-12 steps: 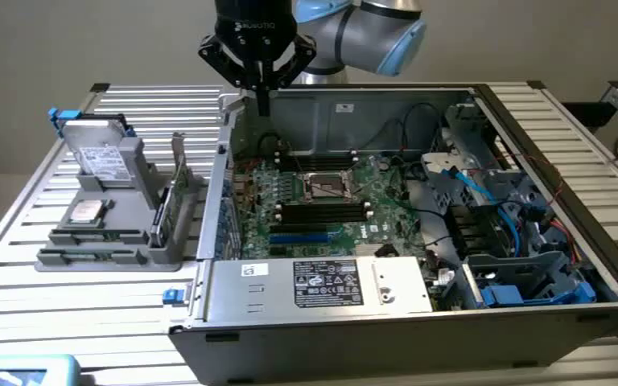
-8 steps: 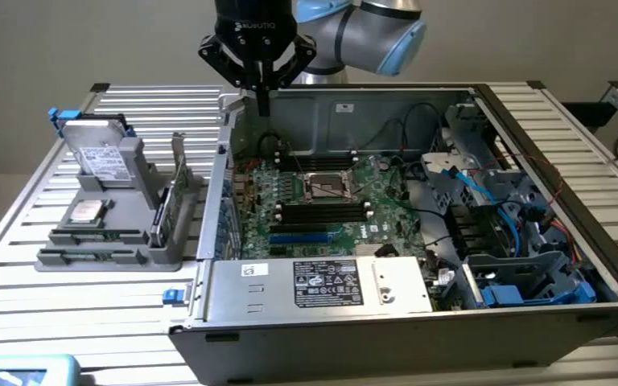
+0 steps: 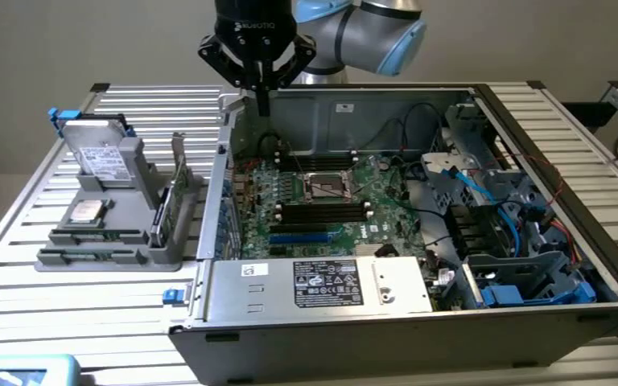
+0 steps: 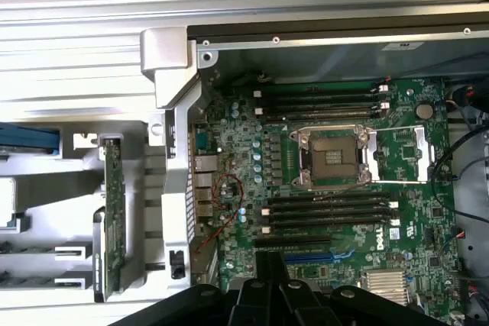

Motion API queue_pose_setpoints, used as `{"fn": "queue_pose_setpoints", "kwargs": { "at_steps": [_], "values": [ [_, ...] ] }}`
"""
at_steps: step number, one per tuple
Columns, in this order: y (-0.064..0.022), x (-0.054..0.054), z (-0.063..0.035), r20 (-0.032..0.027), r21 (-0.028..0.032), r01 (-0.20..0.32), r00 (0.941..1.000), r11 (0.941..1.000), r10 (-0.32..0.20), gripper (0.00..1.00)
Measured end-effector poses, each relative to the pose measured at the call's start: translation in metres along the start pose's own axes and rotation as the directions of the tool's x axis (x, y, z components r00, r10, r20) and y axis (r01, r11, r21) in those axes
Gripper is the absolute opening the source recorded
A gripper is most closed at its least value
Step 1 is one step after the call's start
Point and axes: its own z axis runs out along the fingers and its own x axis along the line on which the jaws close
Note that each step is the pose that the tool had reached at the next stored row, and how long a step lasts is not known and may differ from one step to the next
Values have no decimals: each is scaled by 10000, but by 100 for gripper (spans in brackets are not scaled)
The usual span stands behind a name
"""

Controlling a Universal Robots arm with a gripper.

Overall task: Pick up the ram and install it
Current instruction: 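Reach for the ram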

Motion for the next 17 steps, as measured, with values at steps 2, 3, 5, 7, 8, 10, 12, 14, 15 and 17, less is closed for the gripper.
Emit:
{"fn": "queue_pose_setpoints", "kwargs": {
  "at_steps": [2, 3, 5, 7, 8, 10, 12, 14, 15, 17],
  "values": [
    [-5, 11, 3, -3, 0, -1, 10000, 10000, 1, 11],
    [-8, 30, 4, -4, 1, 0, 10000, 10000, 0, 11],
    [-21, 66, 4, -20, 2, -1, 10000, 10000, 1, 11],
    [-33, 105, 4, -65, 4, -3, 10000, 10000, 3, 11],
    [-39, 133, 5, -83, 5, -4, 10000, 10000, 4, 11],
    [-51, 197, 7, -106, 6, -5, 9999, 10000, 5, 11],
    [-67, 262, 14, -118, 9, -5, 9999, 10000, 5, 11],
    [-85, 335, 27, -122, 11, -5, 9999, 10000, 5, 11],
    [-94, 372, 33, -123, 13, -6, 9999, 10000, 6, 11],
    [-109, 448, 46, -127, 21, -5, 9999, 10000, 5, 11]
  ]
}}
